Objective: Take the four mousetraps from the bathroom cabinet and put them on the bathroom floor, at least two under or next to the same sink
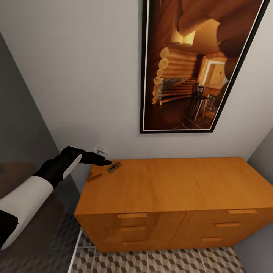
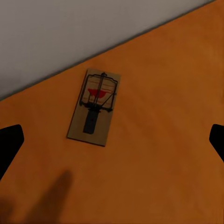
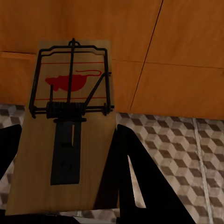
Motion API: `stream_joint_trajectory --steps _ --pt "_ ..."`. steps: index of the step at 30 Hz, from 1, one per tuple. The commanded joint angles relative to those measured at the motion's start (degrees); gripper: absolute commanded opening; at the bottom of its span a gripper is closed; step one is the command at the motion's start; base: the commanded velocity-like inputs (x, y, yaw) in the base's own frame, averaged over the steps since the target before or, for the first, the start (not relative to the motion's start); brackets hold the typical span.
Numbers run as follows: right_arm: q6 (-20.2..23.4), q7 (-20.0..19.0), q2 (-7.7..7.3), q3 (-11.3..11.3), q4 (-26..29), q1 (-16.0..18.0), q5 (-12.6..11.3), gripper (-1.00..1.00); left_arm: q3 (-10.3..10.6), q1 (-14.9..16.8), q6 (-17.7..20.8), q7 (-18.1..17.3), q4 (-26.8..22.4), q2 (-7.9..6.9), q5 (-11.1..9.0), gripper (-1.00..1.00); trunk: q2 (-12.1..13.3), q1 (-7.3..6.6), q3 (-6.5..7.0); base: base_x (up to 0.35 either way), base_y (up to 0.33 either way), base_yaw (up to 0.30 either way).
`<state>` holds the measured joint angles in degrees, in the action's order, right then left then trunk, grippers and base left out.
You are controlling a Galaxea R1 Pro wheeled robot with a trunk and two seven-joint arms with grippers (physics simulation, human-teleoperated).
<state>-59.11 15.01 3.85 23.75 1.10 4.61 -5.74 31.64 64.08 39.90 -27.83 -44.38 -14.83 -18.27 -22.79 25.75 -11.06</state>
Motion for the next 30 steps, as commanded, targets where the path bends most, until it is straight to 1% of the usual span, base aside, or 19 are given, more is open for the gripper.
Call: stream_joint_trajectory --steps 1,7,13,30 --pt "-0.21 0.11 0.02 0.51 -0.04 0.05 -0.67 -1.00 0.18 0.08 0.27 0.05 -0.04 -0.09 -0.29 1.00 -0.12 0.03 -0.21 0.000 0.000 0.000" --pt "-0.21 0.11 0.02 0.51 -0.04 0.05 -0.67 -1.00 0.18 0.08 0.27 0.05 0.13 -0.37 -0.28 1.00 -0.12 0.03 -0.68 0.000 0.000 0.000" --pt "-0.21 0.11 0.02 0.51 -0.04 0.05 -0.67 -1.00 0.18 0.08 0.27 0.07 0.16 -0.87 -0.28 1.00 -0.12 0.03 -0.80 0.000 0.000 0.000" --pt "-0.20 0.11 0.02 0.51 -0.04 0.05 -0.67 -1.00 0.18 0.08 0.27 0.08 0.17 -0.99 -0.28 1.00 -0.12 0.03 -0.82 0.000 0.000 0.000"
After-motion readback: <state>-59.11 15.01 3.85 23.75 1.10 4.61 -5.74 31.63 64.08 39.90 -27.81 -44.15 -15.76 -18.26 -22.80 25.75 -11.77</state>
